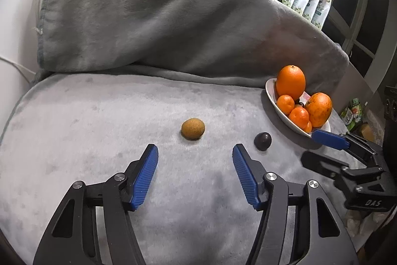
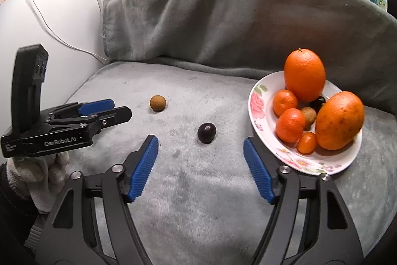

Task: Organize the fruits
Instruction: 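Grasp the dark plum with the right tool while the left tool grasps the kumquat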

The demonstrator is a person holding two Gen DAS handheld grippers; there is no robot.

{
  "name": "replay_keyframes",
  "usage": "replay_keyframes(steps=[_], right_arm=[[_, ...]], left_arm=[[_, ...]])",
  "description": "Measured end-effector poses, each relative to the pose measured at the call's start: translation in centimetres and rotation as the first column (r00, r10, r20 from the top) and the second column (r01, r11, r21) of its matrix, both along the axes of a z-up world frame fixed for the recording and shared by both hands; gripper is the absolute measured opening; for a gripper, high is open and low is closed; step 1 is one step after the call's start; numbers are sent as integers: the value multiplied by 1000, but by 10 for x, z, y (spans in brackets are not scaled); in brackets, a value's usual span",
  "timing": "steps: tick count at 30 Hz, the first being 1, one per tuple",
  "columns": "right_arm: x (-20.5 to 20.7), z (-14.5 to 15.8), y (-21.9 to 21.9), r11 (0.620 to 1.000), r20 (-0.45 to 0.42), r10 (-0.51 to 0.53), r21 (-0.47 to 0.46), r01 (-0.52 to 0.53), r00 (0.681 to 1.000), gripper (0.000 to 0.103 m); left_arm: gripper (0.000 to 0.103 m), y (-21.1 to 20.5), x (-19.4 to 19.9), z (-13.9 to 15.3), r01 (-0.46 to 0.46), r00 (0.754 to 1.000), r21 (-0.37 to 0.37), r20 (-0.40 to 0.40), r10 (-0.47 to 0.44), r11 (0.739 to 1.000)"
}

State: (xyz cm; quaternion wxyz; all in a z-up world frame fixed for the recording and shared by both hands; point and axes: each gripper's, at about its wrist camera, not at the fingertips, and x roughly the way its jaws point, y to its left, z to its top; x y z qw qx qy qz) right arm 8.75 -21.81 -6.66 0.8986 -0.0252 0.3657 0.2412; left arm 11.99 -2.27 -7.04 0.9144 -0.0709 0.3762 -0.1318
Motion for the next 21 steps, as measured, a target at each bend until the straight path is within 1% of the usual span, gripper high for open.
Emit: replay_keyframes(steps=[8,10,12,17,21], right_arm=[[15,-12,11,1000,-36,2,-10,-3,999,61],[16,-14,12,1000,-40,1,-9,-2,999,58],[19,-16,13,1000,-46,0,-9,0,999,57],[25,-20,16,1000,-59,-4,-8,4,998,50],[30,-24,19,1000,-72,1,-18,-2,997,47]], left_arm=[[58,-9,14,-1,23,1000,25,2,-23,999],[56,-11,19,-3,30,1000,25,-6,-29,999],[55,-12,23,-6,36,999,21,-17,-36,999],[55,-15,33,-13,38,998,11,-43,-37,999],[54,-16,38,-18,36,998,7,-59,-35,999]])
